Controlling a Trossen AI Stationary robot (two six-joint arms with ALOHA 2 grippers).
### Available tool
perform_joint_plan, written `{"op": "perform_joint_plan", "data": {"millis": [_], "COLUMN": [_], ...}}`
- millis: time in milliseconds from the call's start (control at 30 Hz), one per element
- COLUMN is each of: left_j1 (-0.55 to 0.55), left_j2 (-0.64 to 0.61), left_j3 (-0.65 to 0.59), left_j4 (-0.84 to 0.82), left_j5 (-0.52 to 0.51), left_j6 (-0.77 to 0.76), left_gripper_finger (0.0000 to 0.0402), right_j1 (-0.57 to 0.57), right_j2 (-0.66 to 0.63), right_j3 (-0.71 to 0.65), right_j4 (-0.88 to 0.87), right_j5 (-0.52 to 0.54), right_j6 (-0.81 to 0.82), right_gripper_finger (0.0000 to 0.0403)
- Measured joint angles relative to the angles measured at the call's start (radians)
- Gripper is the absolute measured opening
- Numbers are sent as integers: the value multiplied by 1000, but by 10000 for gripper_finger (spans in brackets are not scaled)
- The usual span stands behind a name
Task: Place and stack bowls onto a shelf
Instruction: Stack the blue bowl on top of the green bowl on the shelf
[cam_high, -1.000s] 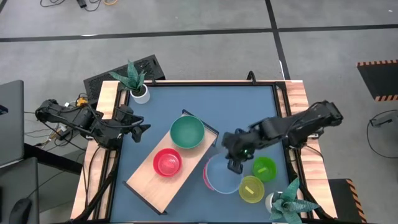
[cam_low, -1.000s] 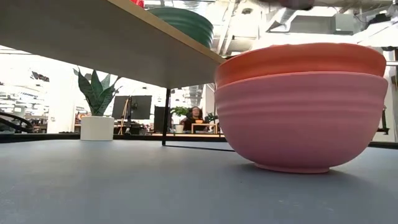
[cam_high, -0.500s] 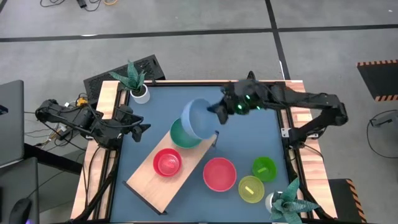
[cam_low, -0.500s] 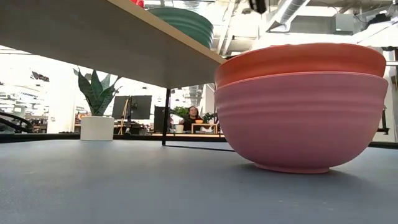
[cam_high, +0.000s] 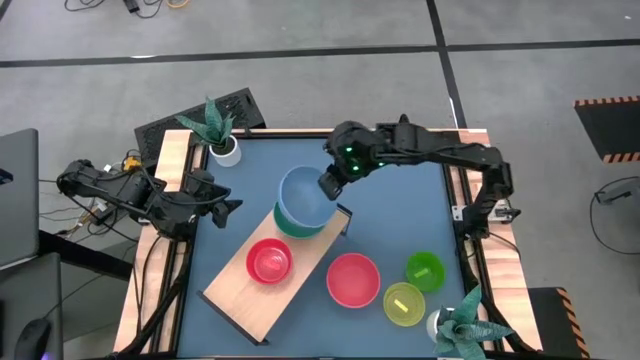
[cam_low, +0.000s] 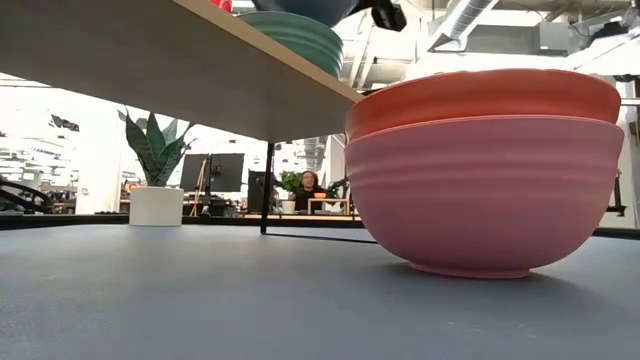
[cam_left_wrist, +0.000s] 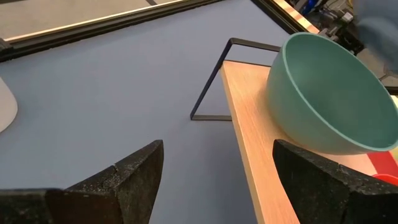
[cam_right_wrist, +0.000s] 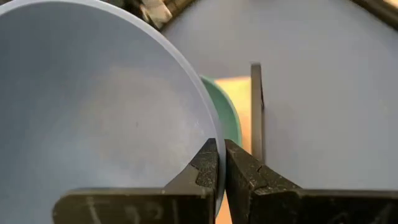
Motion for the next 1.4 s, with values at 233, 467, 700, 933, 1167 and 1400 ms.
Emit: {"op": "perform_joint_plan", "data": {"millis": [233,467,700,933,1167,1400], "left_j1": [0,0,0,0,0,0], "left_j2": [0,0,0,0,0,0], "left_j3": [0,0,0,0,0,0], "left_j4": [0,0,0,0,0,0], "left_j5": [0,-1,-2,-2,-2,-2], "left_j6": [0,0,0,0,0,0], "left_gripper_finger": [286,286,286,286,286,286], "right_j1": [0,-1,-1,-1,-1,-1], "right_j2": [87,104,103,103,103,103], "right_j3": [68,72,72,72,72,72], "right_j4": [-96,-118,-118,-112,-90,-89], "right_j5": [0,1,0,0,0,-1], "right_j6": [-27,-41,-68,-107,-166,-200], "right_gripper_finger": [37,37,45,55,57,57]}}
